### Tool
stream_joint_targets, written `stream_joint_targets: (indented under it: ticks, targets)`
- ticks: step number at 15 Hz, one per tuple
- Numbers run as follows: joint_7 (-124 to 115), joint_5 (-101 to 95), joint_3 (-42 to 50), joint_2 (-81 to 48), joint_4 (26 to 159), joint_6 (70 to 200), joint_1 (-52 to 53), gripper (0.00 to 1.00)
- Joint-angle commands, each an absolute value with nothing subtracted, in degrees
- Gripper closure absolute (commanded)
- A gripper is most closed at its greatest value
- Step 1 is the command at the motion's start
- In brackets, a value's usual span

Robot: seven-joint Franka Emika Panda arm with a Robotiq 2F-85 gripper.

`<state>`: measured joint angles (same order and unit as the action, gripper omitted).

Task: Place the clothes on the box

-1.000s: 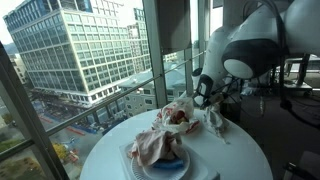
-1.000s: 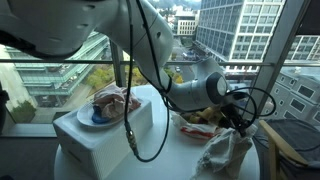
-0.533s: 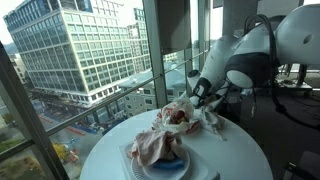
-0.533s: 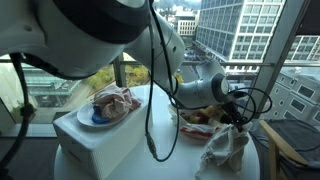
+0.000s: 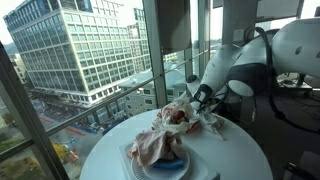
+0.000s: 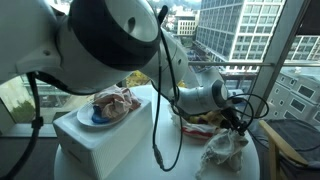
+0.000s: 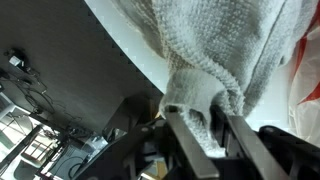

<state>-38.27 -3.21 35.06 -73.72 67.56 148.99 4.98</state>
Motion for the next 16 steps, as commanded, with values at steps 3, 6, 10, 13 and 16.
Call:
stream_joint_targets:
  ticks: [3, 6, 10, 13, 16]
  targets:
    - [-41.92, -4.03, 39.21, -68.50, 77.69, 154.28, 10.49, 0.15]
    - [-41.74, -4.01, 41.08, -63.34, 86.15, 158.46, 15.15, 0.00]
    - [-39.52, -4.07, 37.87, -52.87, 96.15, 159.24, 18.90, 0.00]
    - [-38.40, -5.45, 36.71, -44.80, 103.92, 160.92, 22.48, 0.00]
    - [-37.48, -7.99, 36.07, -36.00, 111.69, 160.90, 26.33, 0.00]
